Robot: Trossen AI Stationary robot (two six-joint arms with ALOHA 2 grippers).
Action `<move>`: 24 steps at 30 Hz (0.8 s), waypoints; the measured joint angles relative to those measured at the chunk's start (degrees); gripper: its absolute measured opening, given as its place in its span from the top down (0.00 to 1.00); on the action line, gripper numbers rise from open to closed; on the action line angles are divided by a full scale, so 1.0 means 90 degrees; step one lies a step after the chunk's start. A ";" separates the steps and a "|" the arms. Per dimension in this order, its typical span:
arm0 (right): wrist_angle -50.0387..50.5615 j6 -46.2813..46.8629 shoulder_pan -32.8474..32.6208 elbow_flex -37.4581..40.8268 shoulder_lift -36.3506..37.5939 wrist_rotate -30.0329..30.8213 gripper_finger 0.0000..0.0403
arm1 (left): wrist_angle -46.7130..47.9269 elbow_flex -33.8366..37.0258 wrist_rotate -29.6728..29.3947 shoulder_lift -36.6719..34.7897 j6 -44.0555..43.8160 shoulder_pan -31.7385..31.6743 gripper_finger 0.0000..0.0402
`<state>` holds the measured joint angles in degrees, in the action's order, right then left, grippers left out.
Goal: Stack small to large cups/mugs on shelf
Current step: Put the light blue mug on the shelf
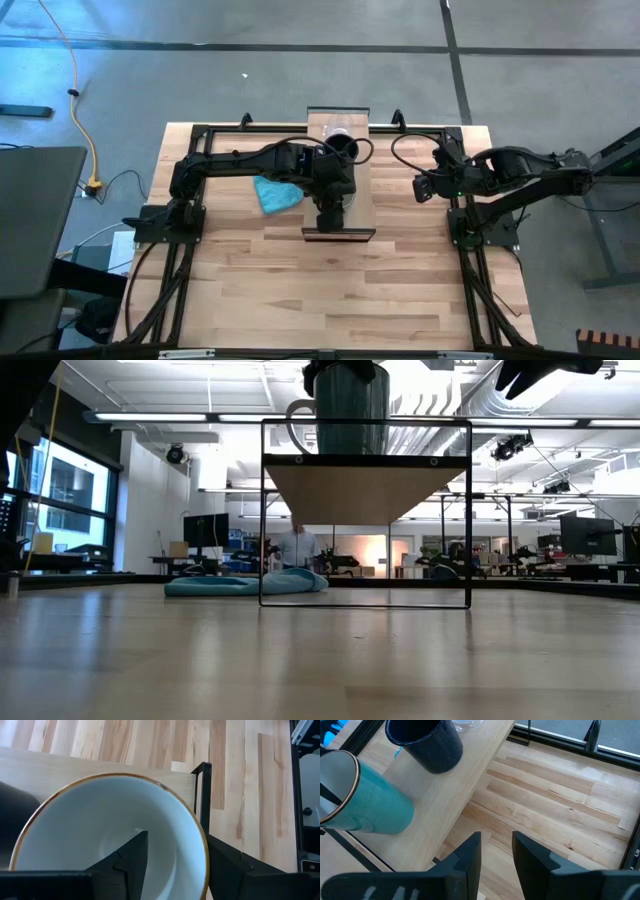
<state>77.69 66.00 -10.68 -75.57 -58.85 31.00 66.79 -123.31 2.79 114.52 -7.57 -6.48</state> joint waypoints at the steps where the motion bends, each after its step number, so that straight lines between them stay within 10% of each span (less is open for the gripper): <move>1: 0.0000 -0.0002 0.0002 0.0000 0.0000 0.0000 0.75 | -0.0036 0.0000 0.0007 0.0000 0.0003 0.0000 0.60; 24: 0.0002 -0.0027 0.0001 0.0000 -0.0002 0.0002 0.75 | -0.0420 0.0000 0.0141 -0.0007 -0.0027 0.0000 0.60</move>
<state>77.71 65.76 -10.67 -75.57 -58.87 31.03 63.00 -123.31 4.05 114.45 -7.81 -6.48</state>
